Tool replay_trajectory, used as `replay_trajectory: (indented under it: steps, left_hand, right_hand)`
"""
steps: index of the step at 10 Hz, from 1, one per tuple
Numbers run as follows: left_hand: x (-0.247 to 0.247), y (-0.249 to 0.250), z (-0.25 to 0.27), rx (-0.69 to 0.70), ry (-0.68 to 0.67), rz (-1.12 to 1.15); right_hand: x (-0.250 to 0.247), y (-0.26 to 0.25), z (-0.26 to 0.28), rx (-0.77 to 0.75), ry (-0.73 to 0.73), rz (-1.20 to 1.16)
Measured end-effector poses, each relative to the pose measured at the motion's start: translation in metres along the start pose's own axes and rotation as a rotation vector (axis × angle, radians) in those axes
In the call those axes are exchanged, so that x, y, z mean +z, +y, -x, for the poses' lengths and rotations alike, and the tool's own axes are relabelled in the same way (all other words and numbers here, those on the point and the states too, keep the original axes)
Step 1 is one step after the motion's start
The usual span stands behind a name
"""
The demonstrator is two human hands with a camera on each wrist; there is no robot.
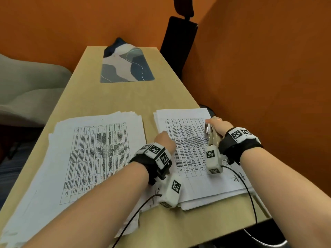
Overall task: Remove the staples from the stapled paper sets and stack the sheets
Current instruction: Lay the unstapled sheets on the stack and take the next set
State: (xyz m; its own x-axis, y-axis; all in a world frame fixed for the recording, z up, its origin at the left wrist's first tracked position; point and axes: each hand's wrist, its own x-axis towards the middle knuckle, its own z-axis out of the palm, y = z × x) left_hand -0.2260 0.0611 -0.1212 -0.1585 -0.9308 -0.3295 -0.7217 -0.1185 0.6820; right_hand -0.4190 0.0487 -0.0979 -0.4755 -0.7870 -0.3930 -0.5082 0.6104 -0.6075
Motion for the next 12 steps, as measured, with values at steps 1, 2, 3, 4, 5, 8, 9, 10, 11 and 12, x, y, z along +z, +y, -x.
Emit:
replay_trajectory:
  steps: [1,2,3,4,5,8,9,10,11,12]
  left_hand:
    - [-0.003,0.001,0.000,-0.006,-0.004,0.079]
    - [-0.023,0.000,0.001,0.009,0.036,0.138]
    - [-0.058,-0.009,-0.002,0.004,0.109,0.056]
    - [-0.097,-0.029,-0.010,-0.039,0.138,-0.074]
    - [-0.129,-0.054,-0.016,-0.107,0.135,-0.295]
    - [-0.179,-0.118,-0.044,-0.231,0.130,-0.633]
    - [-0.182,-0.120,-0.046,-0.238,0.067,-0.760]
    - [-0.186,-0.122,-0.048,-0.210,0.027,-0.809]
    - [-0.192,-0.118,-0.050,-0.168,0.002,-0.797]
    - [-0.196,-0.125,-0.059,-0.187,0.029,-0.770]
  right_hand:
    - [0.002,-0.002,0.000,-0.031,0.066,-0.056]
    - [0.005,-0.024,0.015,-0.109,0.117,0.038]
    - [0.019,-0.054,0.039,-0.266,0.032,0.266]
    - [0.044,-0.074,0.051,-0.338,-0.034,0.559]
    - [0.062,-0.076,0.052,-0.441,-0.069,0.939]
    - [0.146,-0.149,0.079,-0.658,-0.272,0.819]
    - [0.167,-0.160,0.078,-0.689,-0.380,0.879]
    - [0.175,-0.161,0.068,-0.654,-0.363,0.903]
    - [0.173,-0.163,0.061,-0.615,-0.336,0.918]
    - [0.178,-0.168,0.062,-0.594,-0.269,0.873]
